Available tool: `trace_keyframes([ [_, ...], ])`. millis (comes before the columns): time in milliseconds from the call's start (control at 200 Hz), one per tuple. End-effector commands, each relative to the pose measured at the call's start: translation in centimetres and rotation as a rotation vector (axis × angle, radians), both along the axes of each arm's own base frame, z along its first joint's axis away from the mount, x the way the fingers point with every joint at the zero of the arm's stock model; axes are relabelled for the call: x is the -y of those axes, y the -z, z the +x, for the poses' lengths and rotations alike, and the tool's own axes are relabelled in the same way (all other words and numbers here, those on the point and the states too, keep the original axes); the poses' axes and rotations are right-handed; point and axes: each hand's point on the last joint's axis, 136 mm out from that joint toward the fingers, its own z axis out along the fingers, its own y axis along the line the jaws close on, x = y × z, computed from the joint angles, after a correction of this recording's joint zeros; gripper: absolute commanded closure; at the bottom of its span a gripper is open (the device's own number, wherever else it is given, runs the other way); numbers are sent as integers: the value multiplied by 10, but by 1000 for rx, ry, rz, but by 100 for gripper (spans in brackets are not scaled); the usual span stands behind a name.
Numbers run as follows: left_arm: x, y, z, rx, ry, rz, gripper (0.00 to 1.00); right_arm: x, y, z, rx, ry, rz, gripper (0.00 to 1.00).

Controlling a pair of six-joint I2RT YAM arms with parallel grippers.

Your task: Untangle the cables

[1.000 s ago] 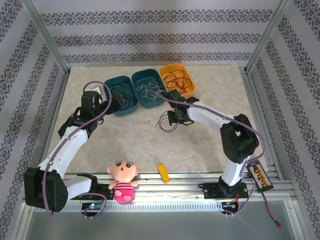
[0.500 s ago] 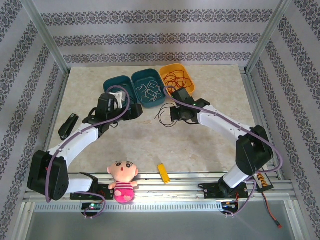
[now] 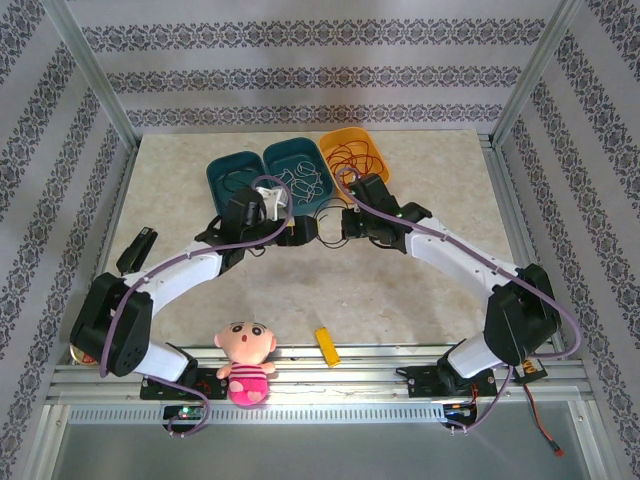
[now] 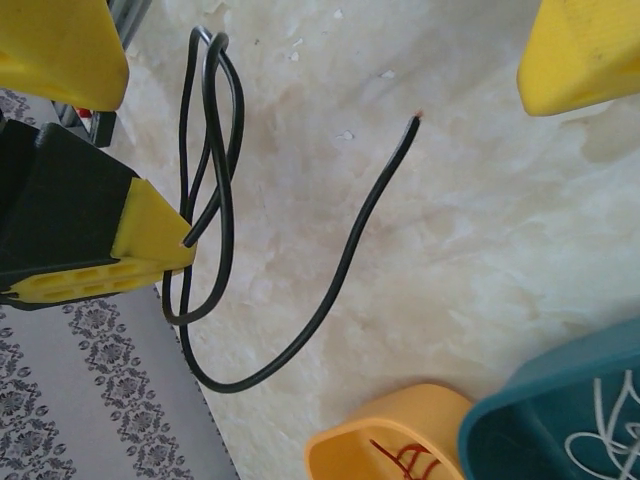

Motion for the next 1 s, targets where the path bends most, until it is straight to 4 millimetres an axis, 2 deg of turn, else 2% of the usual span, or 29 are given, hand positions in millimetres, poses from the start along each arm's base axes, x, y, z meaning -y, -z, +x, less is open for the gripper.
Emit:
trace_keyframes([
  [0, 13, -23, 9, 59, 19, -54, 3, -7, -15, -3, 33, -13, 58, 100],
  [175, 25, -25, 14, 63, 41, -86, 14, -11, -18, -6, 38, -24, 95, 100],
  [310, 34, -27, 18, 58, 60, -110, 27, -12, -16, -7, 37, -23, 104, 100],
  [370, 37, -27, 20, 55, 65, -123, 39, -12, -15, -7, 36, -22, 104, 100],
  [480, 39, -26, 23, 50, 63, -127, 72, -10, -12, -8, 31, -20, 99, 100],
  [615, 38, -27, 25, 53, 54, -116, 90, -8, -12, -9, 35, -15, 98, 100],
  [700, 36, -28, 25, 58, 48, -103, 98, -8, -16, -11, 47, -19, 103, 100],
  [844, 22, -33, 30, 77, 9, -68, 100, -3, -24, -13, 82, -17, 107, 76],
  [889, 15, -35, 32, 82, -8, -65, 100, -1, -28, -14, 96, -13, 109, 65],
  [994, -4, -40, 37, 92, -53, -71, 100, 7, -33, -17, 123, 2, 106, 51],
])
